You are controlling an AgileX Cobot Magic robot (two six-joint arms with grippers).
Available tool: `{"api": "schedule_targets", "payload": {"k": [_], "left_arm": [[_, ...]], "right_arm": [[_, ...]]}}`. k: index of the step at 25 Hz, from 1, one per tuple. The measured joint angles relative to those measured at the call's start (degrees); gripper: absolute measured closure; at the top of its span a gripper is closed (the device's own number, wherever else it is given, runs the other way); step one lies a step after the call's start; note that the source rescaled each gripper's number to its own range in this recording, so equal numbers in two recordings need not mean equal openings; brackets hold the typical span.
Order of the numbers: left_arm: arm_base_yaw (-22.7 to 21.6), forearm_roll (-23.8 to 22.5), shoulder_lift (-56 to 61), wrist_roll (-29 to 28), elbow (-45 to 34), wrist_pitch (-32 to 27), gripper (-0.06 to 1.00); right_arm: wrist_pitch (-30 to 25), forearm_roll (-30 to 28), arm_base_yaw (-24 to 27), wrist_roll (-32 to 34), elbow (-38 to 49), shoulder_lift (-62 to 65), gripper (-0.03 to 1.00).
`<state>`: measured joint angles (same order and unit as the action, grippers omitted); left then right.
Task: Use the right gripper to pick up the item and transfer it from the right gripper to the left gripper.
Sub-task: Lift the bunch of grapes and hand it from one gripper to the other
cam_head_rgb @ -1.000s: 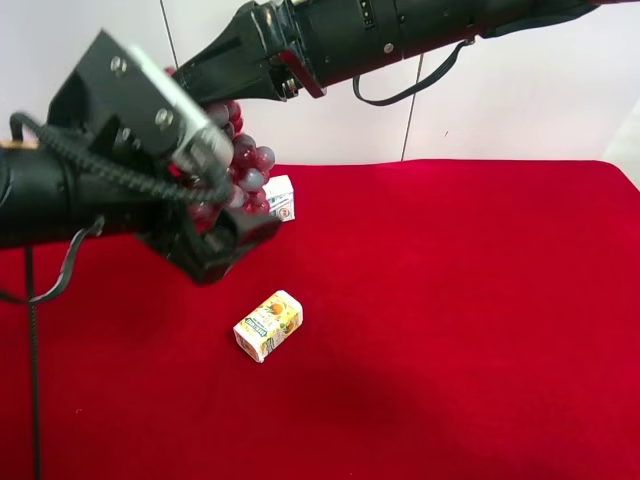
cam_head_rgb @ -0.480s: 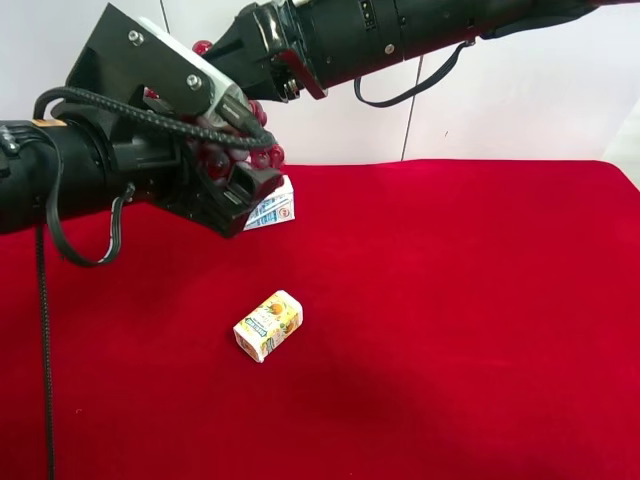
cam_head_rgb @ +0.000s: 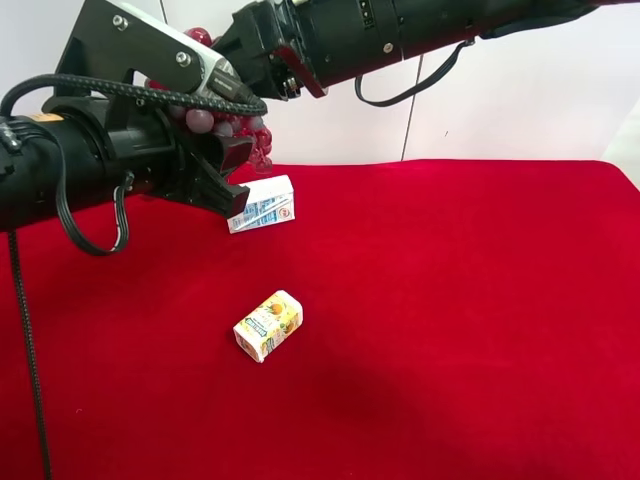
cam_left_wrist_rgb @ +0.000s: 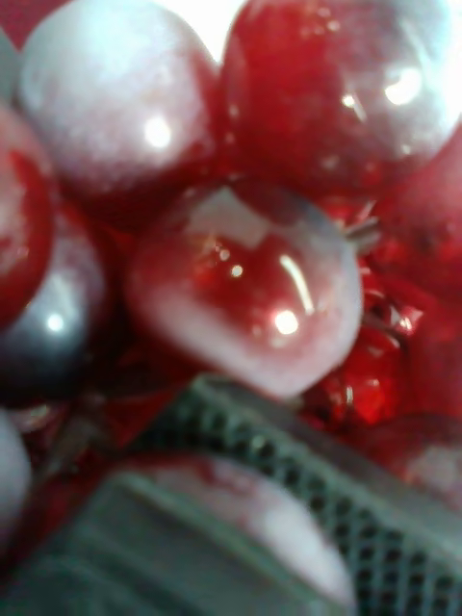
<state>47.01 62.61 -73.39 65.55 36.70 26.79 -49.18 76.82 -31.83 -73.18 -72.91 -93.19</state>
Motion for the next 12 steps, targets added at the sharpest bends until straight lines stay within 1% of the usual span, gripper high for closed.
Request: {"api": "schedule_targets", "payload": {"k": [6,8,10,11,12], "left_arm": [[0.0,-0.05,0.0,0.0,0.0,0.0,0.94],[0.0,-0.05,0.0,0.0,0.0,0.0,0.94],[0.0,-0.05,0.0,0.0,0.0,-0.05,0.94],[0.0,-0.05,0.0,0.0,0.0,-0.05,0.94],[0.0,-0.05,0.0,0.0,0.0,-0.05,0.94]], "right_arm": [[0.12,0.0,0.0,0.0,0.0,0.0,0.96],[0.25,-0.39,0.0,0.0,0.0,0.0,0.91],[0.6,-1.51,0.0,0.0,0.0,0.42,0.77],[0.86,-2.53,-0.05,0.0,0.0,0.83,0.65],[1.39,-3.74,-0.05,0.06,0.0,1.3,0.51]]}}
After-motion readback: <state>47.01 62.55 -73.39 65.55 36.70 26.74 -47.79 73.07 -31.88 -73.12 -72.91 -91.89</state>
